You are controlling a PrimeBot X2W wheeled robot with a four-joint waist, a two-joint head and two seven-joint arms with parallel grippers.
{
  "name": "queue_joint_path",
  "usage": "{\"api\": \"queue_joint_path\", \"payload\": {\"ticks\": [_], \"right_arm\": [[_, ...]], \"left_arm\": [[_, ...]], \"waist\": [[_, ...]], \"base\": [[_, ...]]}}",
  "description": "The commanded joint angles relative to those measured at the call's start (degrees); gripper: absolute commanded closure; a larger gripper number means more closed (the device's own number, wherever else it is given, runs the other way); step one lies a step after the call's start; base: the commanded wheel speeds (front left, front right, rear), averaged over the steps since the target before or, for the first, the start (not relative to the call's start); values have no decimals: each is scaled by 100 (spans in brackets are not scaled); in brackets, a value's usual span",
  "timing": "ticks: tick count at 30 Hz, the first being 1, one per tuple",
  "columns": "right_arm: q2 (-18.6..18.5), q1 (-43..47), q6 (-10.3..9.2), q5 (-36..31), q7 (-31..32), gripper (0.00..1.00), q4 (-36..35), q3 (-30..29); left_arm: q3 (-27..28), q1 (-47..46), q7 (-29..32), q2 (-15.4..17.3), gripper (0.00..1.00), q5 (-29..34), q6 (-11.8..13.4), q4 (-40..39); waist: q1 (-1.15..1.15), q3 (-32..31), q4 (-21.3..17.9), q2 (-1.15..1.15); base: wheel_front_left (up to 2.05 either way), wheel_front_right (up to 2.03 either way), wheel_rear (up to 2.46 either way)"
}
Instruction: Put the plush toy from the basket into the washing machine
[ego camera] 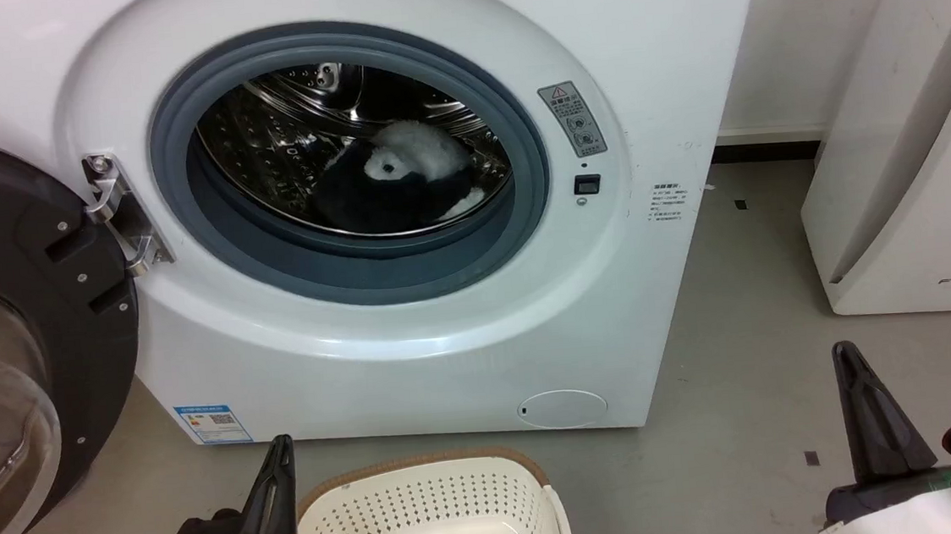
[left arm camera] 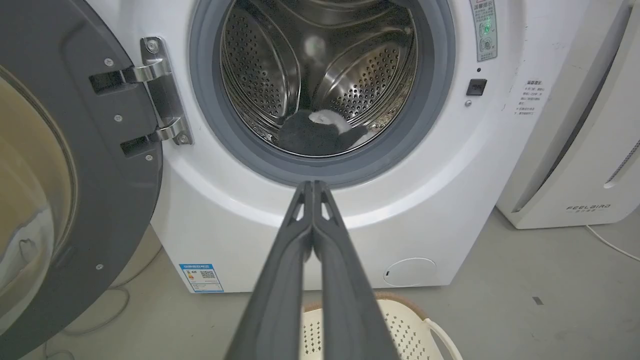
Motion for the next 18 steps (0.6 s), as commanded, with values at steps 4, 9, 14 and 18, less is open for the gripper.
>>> {"api": "queue_joint_path", "payload": {"ticks": [4, 9, 14, 18], "right_arm": [[1, -73, -1, -86, 77, 100, 31, 26], [1, -91, -1, -115, 136, 100, 41, 39], [1, -109, -1, -144, 195, 100, 52, 53], [1, -123, -2, -167, 242, 100, 60, 64]], "left_arm": [[82, -65, 71, -64, 100, 98, -40, -51], [138, -79, 130, -113, 100, 163, -69, -68], [193, -94, 188, -163, 100, 228, -99, -85], [238, -106, 235, -202, 100, 281, -123, -99]], "waist": [[0, -1, -11, 0], [0, -3, -23, 0], [0, -4, -35, 0], [0, -6, -44, 0]], "base": [[0, 0, 0], [0, 0, 0], [0, 0, 0], [0, 0, 0]]}}
